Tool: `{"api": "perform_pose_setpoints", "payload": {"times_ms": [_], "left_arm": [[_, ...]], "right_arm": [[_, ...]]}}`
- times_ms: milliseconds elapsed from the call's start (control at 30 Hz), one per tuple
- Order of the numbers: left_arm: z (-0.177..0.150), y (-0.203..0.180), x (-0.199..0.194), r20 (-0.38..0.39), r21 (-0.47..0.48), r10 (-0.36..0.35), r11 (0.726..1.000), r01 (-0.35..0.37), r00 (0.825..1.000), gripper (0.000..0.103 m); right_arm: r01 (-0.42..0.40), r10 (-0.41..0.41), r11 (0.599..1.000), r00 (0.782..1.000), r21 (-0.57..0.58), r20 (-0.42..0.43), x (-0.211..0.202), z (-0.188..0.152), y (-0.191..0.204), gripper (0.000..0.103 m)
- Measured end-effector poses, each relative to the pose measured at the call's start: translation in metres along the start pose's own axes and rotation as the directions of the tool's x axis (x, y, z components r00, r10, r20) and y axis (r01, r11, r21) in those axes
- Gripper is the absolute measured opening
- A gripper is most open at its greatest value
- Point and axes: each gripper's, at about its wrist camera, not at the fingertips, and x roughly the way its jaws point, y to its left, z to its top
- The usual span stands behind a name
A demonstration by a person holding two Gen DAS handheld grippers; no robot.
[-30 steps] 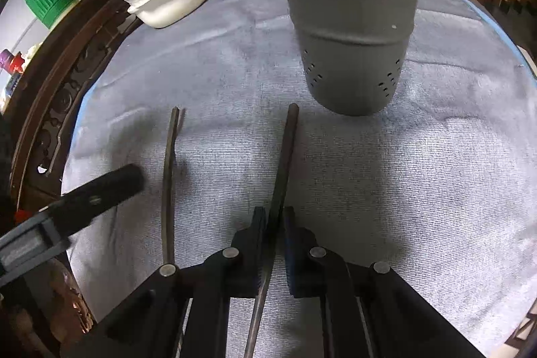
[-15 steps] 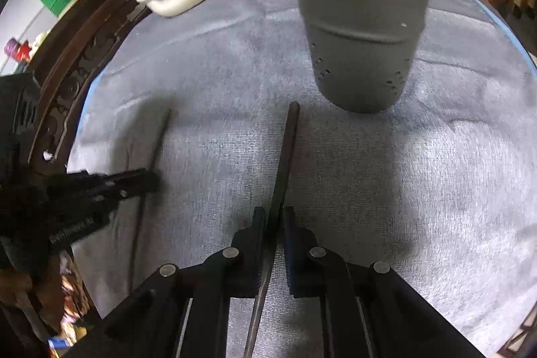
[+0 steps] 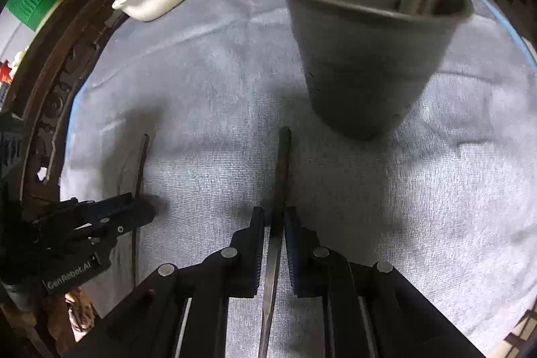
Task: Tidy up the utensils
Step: 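Close the left tool on the last chopstick while the right tool holds its chopstick, then lift both chopsticks upright and carry them above the grey cup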
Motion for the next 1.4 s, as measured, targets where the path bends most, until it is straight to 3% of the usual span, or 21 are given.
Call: {"api": "perform_pose_setpoints", "payload": {"times_ms": [133,333,467,667,767,867,1000,1067,1200,1267,1367,1400], "left_arm": [[0.0,0.017,-0.001,-0.014,-0.018,-0.064,0.998,0.064,0.998,0.005],[0.007,0.035,0.0,-0.045,-0.057,-0.07,0.996,0.067,0.997,0.006],[0.016,0.03,-0.001,-0.037,-0.035,-0.05,0.998,0.049,0.998,0.006],[-0.001,0.039,-0.004,0.004,-0.058,-0.105,0.993,0.105,0.994,0.005],[-0.011,0.054,-0.019,0.086,-0.091,-0.156,0.982,0.164,0.984,0.005],[-0.026,0.076,-0.041,0.199,-0.136,-0.202,0.963,0.231,0.959,0.005],[-0.038,0.089,-0.064,0.315,-0.177,-0.173,0.955,0.237,0.933,0.005],[-0.051,0.088,-0.074,0.369,-0.186,-0.146,0.956,0.227,0.918,0.005],[-0.053,0.076,-0.091,0.496,-0.173,-0.112,0.959,0.224,0.861,0.005],[-0.052,0.065,-0.096,0.554,-0.155,-0.096,0.964,0.216,0.827,0.005],[-0.056,0.055,-0.115,0.655,-0.122,-0.067,0.974,0.192,0.753,0.005],[-0.059,0.053,-0.121,0.685,-0.114,-0.054,0.977,0.179,0.727,0.005]], "right_arm": [[0.017,-0.018,0.999,1.0,-0.046,-0.021,0.0,-0.004,0.006,0.009],[0.033,-0.04,0.995,0.997,-0.091,-0.069,0.0,-0.006,0.009,0.01],[0.043,-0.055,0.991,0.994,-0.128,-0.095,0.002,-0.002,0.012,0.01],[0.01,-0.014,0.996,0.999,-0.088,-0.046,-0.003,-0.012,0.007,0.01],[-0.035,0.035,0.998,0.999,-0.058,-0.011,-0.017,-0.029,-0.012,0.007],[-0.105,0.105,0.994,0.991,-0.001,0.081,-0.039,-0.05,-0.026,0.007],[-0.16,0.142,0.984,0.969,0.077,0.204,-0.066,-0.065,-0.048,0.007],[-0.186,0.141,0.973,0.947,0.135,0.29,-0.083,-0.075,-0.066,0.007],[-0.206,0.107,0.959,0.9,0.196,0.423,-0.109,-0.089,-0.087,0.007],[-0.201,0.075,0.957,0.867,0.208,0.493,-0.126,-0.092,-0.093,0.007],[-0.193,0.035,0.96,0.806,0.205,0.591,-0.145,-0.086,-0.091,0.007],[-0.18,0.011,0.963,0.77,0.2,0.638,-0.155,-0.086,-0.091,0.007]]}}
